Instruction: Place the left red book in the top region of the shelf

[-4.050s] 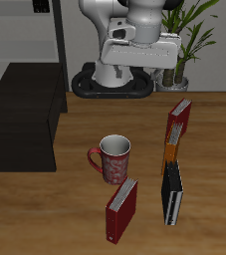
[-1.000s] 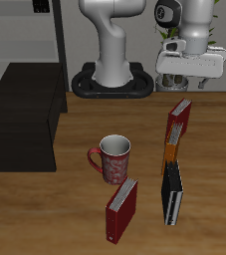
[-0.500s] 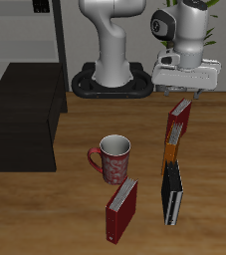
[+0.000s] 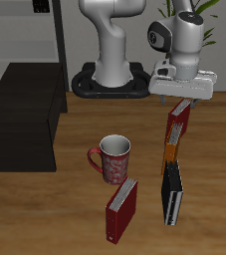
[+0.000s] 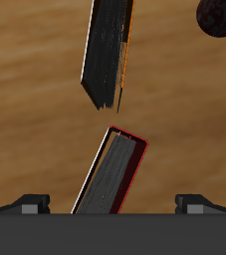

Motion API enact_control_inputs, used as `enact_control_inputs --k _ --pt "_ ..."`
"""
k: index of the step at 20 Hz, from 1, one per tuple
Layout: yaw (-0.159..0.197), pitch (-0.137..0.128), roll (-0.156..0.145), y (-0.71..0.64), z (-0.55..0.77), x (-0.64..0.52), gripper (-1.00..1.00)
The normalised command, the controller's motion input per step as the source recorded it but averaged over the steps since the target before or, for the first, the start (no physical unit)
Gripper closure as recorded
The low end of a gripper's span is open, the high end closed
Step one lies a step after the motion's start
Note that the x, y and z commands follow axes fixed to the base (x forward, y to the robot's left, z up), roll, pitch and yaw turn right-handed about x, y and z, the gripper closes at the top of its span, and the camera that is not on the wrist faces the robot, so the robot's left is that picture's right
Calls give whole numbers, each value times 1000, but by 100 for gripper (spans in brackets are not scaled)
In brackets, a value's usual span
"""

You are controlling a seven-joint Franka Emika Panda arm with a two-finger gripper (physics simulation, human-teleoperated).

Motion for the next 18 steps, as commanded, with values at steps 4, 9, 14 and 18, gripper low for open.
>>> enact_control_inputs --k 4,9,14,18 --pt "-17 47 1 -37 -228 76 -100" --pt "7 52 31 85 -295 53 -100" --pt "8 20 27 -33 -221 49 100" --pt "-18 18 11 -41 -29 54 100"
